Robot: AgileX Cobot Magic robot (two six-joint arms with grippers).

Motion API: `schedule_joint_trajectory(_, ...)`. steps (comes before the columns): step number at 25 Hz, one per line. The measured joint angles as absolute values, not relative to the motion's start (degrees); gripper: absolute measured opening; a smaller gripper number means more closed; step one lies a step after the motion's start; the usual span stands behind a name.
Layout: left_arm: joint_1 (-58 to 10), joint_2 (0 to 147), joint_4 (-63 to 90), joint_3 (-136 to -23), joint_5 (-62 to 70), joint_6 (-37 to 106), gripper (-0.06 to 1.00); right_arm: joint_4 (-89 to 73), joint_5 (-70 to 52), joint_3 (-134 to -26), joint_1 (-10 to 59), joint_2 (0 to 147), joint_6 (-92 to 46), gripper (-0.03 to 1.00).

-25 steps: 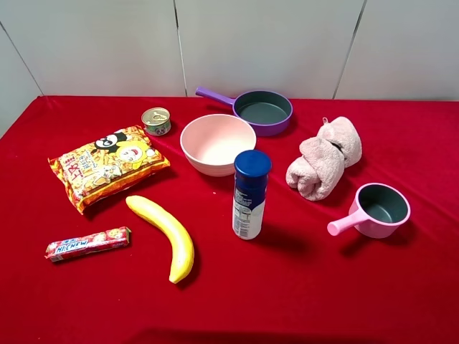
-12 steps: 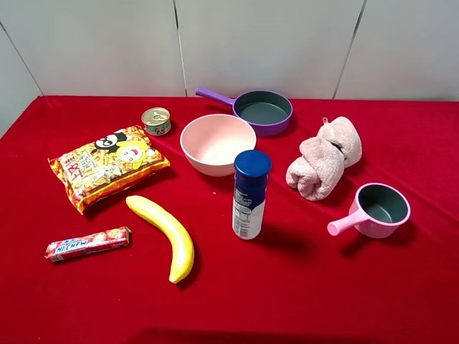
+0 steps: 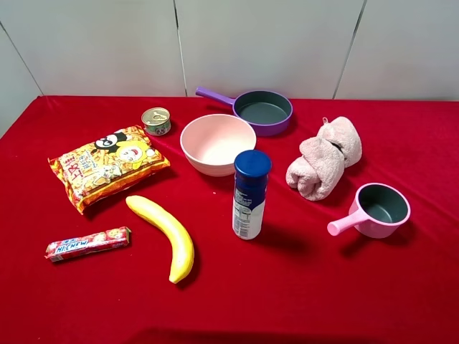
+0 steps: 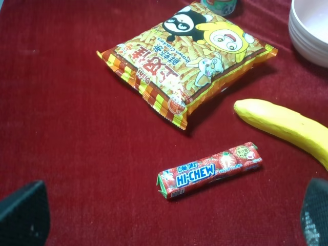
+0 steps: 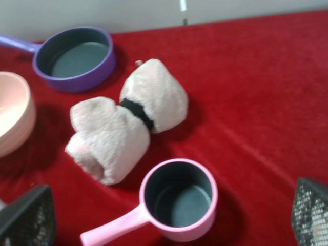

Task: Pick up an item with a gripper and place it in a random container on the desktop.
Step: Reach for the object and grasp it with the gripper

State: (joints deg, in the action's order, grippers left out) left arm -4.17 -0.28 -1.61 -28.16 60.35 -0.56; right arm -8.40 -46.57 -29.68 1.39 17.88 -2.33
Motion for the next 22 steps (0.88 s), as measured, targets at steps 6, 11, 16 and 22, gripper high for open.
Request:
schedule_joint_trajectory(6, -4.2, -0.3, -1.6, -28.2, 60.4, -0.6, 0.97, -7.2, -45.7, -29.7, 6.4, 21.5, -0.9, 0.69)
schedule_joint_trajectory(11, -4.2, -0.3, -1.6, -28.2, 60.4, -0.6, 0.97, -7.2, -44.4, -29.7, 9.8, 24.8, -0.6, 0.69)
schedule_joint_trajectory(16, -4.2, -0.3, -1.6, -28.2, 60.4, -0.6, 0.97, -6.7, -42.7, -29.7, 14.5, 27.7, -0.4, 0.69)
schedule_joint_trajectory(22, -4.2, -0.3, -1.6, -28.2, 60.4, -0.6, 0.97, -6.0, -39.9, -29.7, 21.5, 32.1, 0.3, 0.69)
